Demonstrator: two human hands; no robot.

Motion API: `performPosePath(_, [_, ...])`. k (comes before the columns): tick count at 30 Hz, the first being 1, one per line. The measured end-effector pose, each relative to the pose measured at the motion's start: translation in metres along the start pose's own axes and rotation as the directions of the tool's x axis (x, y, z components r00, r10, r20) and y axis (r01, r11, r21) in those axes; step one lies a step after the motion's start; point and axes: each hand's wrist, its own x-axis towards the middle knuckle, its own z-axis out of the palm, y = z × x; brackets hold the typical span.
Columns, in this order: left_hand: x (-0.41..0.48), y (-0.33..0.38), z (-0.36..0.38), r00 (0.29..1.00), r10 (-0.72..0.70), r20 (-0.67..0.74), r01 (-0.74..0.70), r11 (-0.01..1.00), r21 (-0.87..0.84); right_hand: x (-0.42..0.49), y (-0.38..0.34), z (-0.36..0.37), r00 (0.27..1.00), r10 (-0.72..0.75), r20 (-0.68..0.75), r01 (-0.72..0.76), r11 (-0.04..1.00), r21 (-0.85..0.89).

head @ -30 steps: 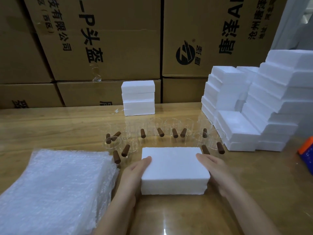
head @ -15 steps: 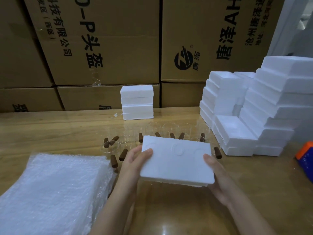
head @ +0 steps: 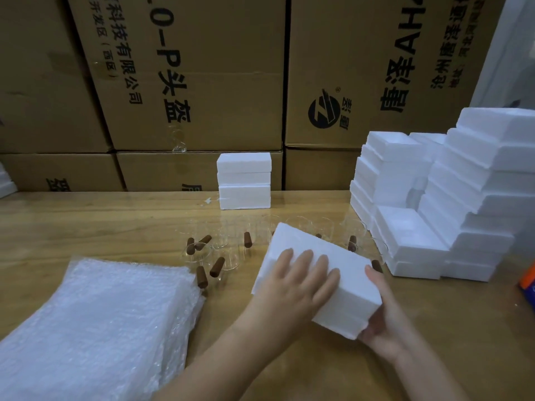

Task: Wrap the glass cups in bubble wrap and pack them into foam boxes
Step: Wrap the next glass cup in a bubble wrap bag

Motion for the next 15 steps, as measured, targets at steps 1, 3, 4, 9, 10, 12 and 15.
performPosePath(1, [0.003, -0.003, -0.002, 1.0, 0.027, -0.005, -0.027, 0.999, 0.038, 0.0, 0.0, 0.0, 1.0, 0.01, 0.028, -0.01, 1.0, 0.024])
performPosePath(3, [0.008, -0.01, -0.006, 0.997, 0.076, -0.024, -0.074, 0.994, 0.077, -0.001, 0.002, 0.001, 0.996, -0.004, 0.093, -0.003, 0.998, 0.068])
performPosePath(4, [0.009, -0.015, -0.008, 0.996, 0.09, -0.021, -0.088, 0.992, 0.086, -0.001, 0.002, 0.003, 0.992, -0.019, 0.122, 0.008, 0.996, 0.089])
performPosePath(9, [0.01, -0.059, -0.007, 1.0, 0.006, 0.015, -0.006, 1.0, 0.012, 0.003, 0.012, 0.009, 0.984, -0.087, 0.153, 0.062, 0.984, 0.164])
performPosePath(10, [0.013, -0.072, -0.004, 0.999, -0.029, 0.034, 0.029, 1.0, -0.009, 0.006, 0.014, 0.009, 0.985, -0.103, 0.14, 0.083, 0.986, 0.144])
performPosePath(12, [0.02, -0.1, 0.008, 0.986, -0.126, 0.11, 0.132, 0.99, -0.051, 0.011, 0.019, 0.008, 0.982, -0.168, 0.089, 0.168, 0.986, 0.004])
performPosePath(15, [0.034, -0.148, 0.03, 0.958, -0.272, 0.096, 0.278, 0.959, -0.055, 0.015, 0.026, 0.005, 0.946, -0.323, -0.013, 0.305, 0.906, -0.294])
